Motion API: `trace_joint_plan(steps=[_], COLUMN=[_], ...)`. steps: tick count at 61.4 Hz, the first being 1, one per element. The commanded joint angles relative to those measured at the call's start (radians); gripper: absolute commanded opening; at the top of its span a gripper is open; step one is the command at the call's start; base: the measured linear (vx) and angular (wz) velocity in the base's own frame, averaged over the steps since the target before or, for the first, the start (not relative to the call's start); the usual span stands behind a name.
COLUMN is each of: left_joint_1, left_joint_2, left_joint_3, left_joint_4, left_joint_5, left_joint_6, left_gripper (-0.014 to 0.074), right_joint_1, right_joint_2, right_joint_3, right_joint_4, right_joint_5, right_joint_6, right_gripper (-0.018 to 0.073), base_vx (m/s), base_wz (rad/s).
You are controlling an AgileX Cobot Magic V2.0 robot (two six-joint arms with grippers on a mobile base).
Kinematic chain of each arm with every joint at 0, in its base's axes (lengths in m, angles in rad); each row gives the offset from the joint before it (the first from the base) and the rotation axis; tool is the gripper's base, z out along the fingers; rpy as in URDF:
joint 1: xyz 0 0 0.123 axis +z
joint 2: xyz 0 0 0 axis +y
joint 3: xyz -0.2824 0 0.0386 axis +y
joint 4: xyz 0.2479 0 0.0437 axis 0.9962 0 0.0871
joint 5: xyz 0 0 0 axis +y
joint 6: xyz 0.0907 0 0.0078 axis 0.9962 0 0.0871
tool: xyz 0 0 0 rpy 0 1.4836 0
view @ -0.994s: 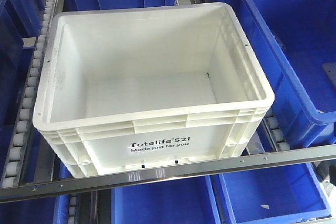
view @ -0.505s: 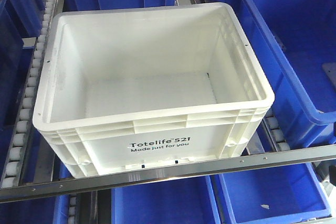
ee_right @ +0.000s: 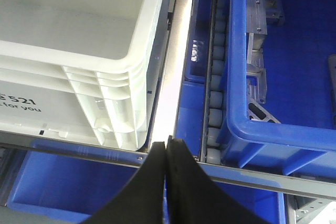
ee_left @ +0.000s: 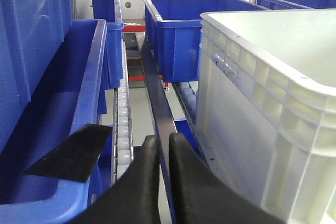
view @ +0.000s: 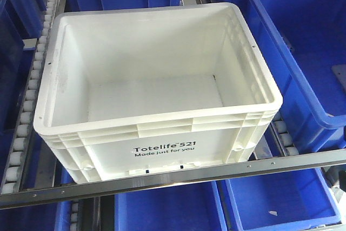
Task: Move bin from left to right shelf
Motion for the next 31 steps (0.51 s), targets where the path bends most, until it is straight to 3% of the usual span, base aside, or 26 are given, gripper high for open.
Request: trace_joint_plan(steps=[1, 12, 31], left_joint_1=[0.002, 0.007, 0.102], left_joint_2=[-0.011, -0.011, -0.011], left_joint_3=[-0.021, -0.021, -0.021], left_joint_4=[-0.036, -0.036, -0.038], left_joint_5=[-0.083, -0.085, -0.085], left_joint_6=[0.039, 0.033, 0.032], left_gripper=[0.0034, 0.0034, 0.0036], right_joint_1=[-0.002, -0.002, -0.002], right_joint_2=[0.004, 0.004, 0.004], right_joint_3=[-0.027, -0.027, -0.027], right_joint_4=[-0.021, -0.021, -0.021], right_joint_5=[-0.059, -0.058, -0.059], right_joint_6=[0.001, 0.001, 0.001], right_gripper=[-0.0009, -0.0009, -0.0009], base_vx=[0.00, 0.00, 0.00], base_wz=[0.00, 0.00, 0.00])
